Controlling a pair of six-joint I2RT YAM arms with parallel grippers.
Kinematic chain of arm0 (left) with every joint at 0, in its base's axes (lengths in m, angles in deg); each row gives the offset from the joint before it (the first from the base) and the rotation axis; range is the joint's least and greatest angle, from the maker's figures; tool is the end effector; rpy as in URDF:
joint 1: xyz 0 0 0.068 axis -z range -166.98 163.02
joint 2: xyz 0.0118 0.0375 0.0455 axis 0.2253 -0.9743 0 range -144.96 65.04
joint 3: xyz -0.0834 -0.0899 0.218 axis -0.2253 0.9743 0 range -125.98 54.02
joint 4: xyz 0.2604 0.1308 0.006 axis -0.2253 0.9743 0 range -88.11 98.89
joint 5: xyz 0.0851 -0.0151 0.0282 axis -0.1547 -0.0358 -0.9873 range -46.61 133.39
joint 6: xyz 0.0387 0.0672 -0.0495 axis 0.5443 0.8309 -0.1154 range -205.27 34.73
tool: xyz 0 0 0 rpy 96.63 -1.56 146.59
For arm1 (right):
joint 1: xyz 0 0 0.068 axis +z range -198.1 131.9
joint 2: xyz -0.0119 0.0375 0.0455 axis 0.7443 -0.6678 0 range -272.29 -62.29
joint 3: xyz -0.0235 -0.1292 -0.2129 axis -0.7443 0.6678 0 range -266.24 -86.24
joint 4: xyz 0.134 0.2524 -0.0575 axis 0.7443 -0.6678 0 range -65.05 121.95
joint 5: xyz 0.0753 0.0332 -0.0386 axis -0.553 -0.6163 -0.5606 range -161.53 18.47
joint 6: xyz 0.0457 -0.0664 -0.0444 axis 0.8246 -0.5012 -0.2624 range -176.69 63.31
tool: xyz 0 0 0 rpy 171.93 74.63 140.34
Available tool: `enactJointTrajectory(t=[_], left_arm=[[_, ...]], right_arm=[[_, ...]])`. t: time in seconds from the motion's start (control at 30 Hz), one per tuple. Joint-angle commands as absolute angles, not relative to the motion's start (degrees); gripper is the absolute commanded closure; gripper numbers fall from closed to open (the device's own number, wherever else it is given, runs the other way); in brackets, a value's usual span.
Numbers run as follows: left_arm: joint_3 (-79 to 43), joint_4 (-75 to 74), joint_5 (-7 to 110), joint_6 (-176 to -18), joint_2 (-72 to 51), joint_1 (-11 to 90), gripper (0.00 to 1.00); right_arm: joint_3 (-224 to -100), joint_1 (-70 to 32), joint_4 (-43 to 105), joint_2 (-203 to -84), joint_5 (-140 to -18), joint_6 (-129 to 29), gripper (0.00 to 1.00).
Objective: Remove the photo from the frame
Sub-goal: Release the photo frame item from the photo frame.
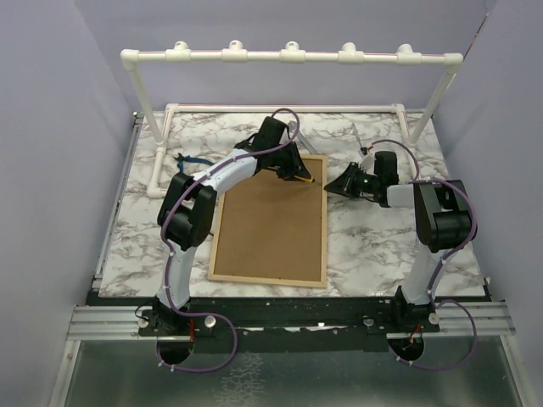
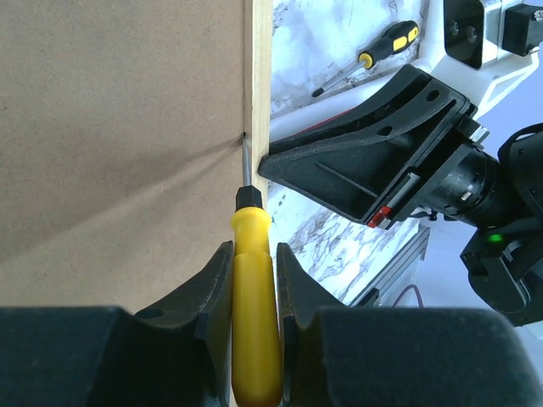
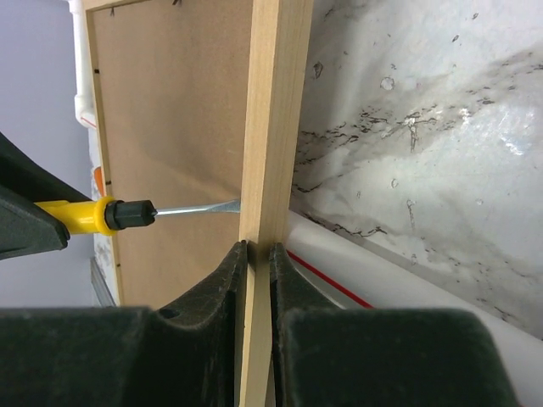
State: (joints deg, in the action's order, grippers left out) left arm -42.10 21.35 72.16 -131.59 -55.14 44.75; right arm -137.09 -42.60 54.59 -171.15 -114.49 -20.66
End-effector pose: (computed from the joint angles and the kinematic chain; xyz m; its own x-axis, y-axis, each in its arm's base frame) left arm 0.4249 -0.3095 0.1625 -0.9526 -0.1564 -0.2610 0.0997 0.6500 -0.7533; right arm 0.3977 0.0949 0.0602 -0.8326 0.3523 -0.4274 -0.1651 0.5786 0.7987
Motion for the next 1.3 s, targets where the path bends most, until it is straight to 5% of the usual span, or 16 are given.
enactJointTrajectory(t=[0.0, 0.47, 0.7, 1.27], left_arm=[[-45.54, 11.81, 81.13, -135.27, -57.77, 52.98, 1.0], [-54.55, 29.38, 71.61, -125.09, -59.77, 56.3, 1.0], [-68.67, 47.53, 64.34, -114.33, -64.94, 59.26, 1.0], [-76.46, 53.14, 61.0, -112.08, -67.31, 61.92, 1.0]], right_arm=[[-139.94, -38.47, 49.73, -171.21, -118.85, -23.18, 0.86], [-155.07, -33.47, 22.12, -172.54, -112.93, -40.77, 0.86], [-161.36, -31.33, 13.55, -174.48, -111.54, -46.9, 0.86], [-162.05, -28.76, 11.63, -173.3, -106.96, -46.74, 0.87]])
